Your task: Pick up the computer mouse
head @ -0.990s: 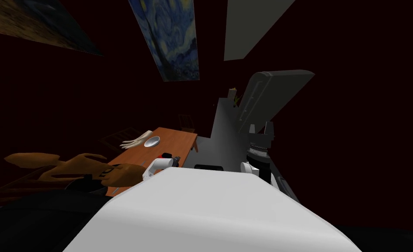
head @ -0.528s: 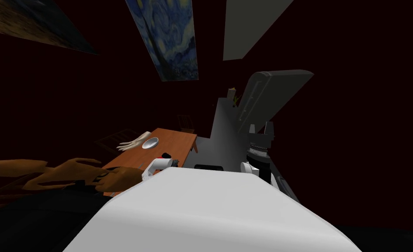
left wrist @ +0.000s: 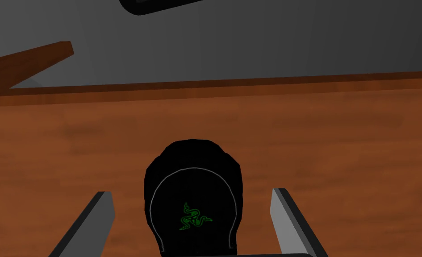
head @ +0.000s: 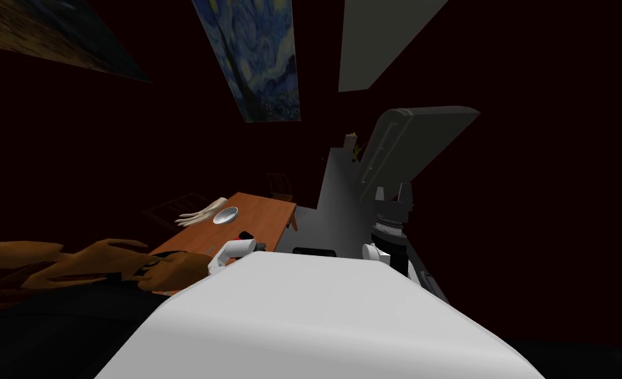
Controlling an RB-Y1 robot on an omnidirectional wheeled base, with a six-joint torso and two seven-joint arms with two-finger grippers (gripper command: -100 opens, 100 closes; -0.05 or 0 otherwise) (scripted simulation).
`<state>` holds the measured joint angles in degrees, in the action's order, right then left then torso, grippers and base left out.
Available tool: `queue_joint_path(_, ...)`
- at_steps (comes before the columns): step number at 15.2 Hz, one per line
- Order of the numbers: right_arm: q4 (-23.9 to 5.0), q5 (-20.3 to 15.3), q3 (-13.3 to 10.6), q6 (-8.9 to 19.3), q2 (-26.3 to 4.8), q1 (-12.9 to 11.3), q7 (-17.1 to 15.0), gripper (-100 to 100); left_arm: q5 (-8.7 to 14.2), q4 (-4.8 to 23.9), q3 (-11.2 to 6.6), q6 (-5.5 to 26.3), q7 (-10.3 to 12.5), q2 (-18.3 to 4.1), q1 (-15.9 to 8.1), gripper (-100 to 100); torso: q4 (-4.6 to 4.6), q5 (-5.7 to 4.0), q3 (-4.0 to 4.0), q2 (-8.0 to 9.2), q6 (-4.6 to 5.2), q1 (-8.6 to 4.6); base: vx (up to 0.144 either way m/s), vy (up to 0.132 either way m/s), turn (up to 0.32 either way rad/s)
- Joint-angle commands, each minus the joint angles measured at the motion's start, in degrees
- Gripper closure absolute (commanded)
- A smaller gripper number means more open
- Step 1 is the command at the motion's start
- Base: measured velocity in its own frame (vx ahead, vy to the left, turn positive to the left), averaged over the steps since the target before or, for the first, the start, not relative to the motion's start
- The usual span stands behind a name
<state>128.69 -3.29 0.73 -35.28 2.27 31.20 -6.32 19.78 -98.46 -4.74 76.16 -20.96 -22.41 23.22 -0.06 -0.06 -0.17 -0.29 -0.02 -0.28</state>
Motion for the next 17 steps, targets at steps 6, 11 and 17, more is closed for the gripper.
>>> queue_joint_path(6,0.0,0.0,0.0,0.0,0.0,0.0,0.0,0,1.2,2.9,-4.42,-2.1,-8.3,1.1,0.7,-100,0.0,0.01,0.02,0.04,-0.01,0.04,0.062,-0.05,0.063)
queue_joint_path(11,0.0,0.0,0.0,0.0,0.0,0.0,0.0,0,2.2,5.4,-8.12,-3.8,-13.6,2.0,1.3,-100,0.01,0.01,0.03,0.07,0.01,0.06,0.053,-0.049,0.057)
queue_joint_path(17,0.0,0.0,0.0,0.0,0.0,0.0,0.0,0,3.3,7.8,-11.83,-5.6,-20.1,2.9,1.9,-100,0.01,0.01,0.03,0.06,0.01,0.09,0.058,-0.047,0.064)
